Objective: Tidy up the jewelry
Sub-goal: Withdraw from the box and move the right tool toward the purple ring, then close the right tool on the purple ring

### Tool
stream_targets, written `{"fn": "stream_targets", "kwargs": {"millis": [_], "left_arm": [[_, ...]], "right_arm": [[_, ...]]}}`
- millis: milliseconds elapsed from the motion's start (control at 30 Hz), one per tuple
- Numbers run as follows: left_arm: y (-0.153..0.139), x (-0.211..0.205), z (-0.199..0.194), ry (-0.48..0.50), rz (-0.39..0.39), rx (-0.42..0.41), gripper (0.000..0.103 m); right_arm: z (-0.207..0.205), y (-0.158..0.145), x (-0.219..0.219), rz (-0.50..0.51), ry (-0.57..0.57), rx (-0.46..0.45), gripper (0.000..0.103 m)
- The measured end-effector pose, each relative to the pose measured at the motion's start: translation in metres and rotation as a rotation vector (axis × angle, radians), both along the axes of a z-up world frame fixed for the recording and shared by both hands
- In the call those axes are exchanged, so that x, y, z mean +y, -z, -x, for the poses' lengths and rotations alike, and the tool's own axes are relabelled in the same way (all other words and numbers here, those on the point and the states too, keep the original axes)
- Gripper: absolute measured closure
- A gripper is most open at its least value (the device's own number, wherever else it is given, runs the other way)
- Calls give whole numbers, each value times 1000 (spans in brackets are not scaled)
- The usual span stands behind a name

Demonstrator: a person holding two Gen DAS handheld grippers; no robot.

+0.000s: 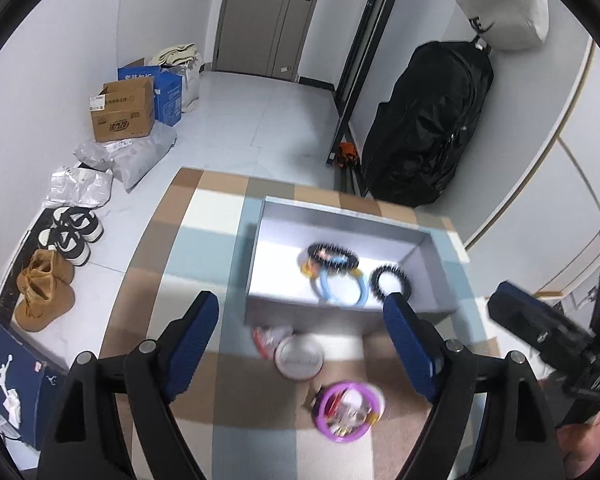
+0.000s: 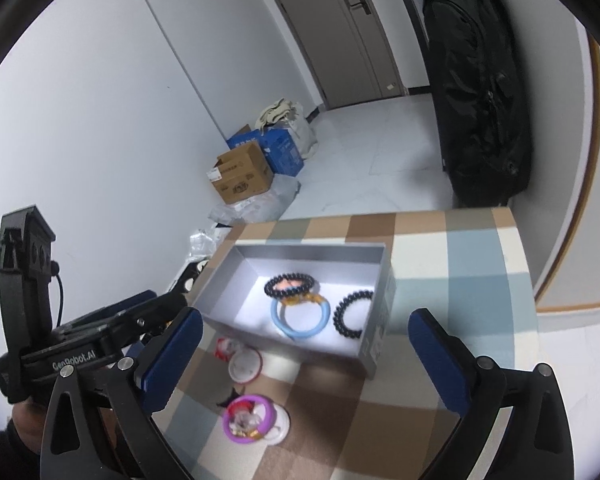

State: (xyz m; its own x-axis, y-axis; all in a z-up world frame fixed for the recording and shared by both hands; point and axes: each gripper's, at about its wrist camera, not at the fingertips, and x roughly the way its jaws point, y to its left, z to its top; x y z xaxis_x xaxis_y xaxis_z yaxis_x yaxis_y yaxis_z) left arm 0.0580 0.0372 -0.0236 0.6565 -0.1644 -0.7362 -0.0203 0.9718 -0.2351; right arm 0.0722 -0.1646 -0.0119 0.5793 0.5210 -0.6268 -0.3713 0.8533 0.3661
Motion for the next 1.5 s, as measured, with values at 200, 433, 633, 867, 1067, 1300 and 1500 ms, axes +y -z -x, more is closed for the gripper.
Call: {"fn": "stream_targets", "kwargs": {"millis": [200,433,633,867,1067,1300,1500], "left_arm": [[0,11,14,-15,24,-10,22],[3,27,21,-37,81,17,22],[11,42,21,-67,126,55,22],[18,55,20,-89,178,100,22],[18,66,21,-103,190,108,22],[24,80,20,-129,246,136,22],[22,83,20,-119,277,137,22]], "right_arm": [[16,1,0,21,-7,-9,0],[30,19,16,81,-71,42,0],[37,34,34,148,-122,74,0],[42,49,58,222,-182,97,0],[43,62,79,278,-234,105,4],[48,77,107,392,-303,75,13],[49,82,115,454,-300,47,20]]}}
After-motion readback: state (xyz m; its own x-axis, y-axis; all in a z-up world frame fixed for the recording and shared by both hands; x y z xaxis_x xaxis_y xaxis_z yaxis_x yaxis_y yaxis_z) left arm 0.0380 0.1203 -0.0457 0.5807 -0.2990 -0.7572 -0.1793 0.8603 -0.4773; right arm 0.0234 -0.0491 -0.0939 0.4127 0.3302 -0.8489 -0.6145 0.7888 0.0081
